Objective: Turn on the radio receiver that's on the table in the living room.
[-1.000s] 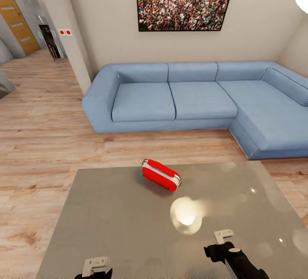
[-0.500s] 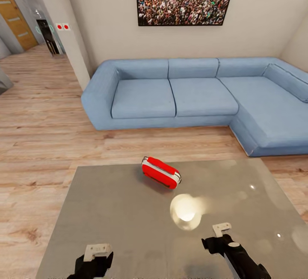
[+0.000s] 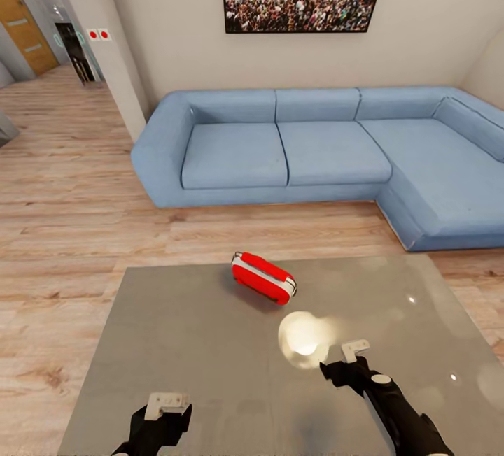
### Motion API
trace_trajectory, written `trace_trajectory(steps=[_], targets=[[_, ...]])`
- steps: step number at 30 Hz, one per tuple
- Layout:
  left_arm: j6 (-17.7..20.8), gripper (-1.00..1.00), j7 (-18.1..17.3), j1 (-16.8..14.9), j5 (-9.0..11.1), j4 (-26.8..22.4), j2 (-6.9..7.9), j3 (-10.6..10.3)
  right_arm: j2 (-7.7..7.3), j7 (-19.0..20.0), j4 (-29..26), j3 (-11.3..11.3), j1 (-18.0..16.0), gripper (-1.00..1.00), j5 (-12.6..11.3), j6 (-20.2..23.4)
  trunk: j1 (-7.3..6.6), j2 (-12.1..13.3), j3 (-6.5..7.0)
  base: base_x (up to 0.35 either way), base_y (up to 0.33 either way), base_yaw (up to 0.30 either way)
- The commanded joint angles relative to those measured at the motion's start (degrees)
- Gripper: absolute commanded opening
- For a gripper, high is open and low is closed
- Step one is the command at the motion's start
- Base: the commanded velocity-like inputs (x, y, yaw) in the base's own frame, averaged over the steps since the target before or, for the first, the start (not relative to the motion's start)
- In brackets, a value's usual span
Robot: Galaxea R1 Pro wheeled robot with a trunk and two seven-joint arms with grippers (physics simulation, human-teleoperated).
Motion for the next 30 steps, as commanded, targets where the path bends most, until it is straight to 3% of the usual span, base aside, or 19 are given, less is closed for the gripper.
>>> trace_trajectory(steps=[1,30], targets=[[0.0,1.00,0.0,0.0,0.0,0.0,0.00,0.0,0.01,0.7,-1.2,0.0,0.0,1.00,0.0,0.1,0.00,0.0,-0.10,0.000,0.000,0.000],[-0.6,1.00,0.0,0.0,0.1,-0.1,0.16,0.0,0.02,1.4,-1.9,-0.1,0.0,1.00,-0.2,0.3,0.00,0.0,-2.81,0.000,0.000,0.000]])
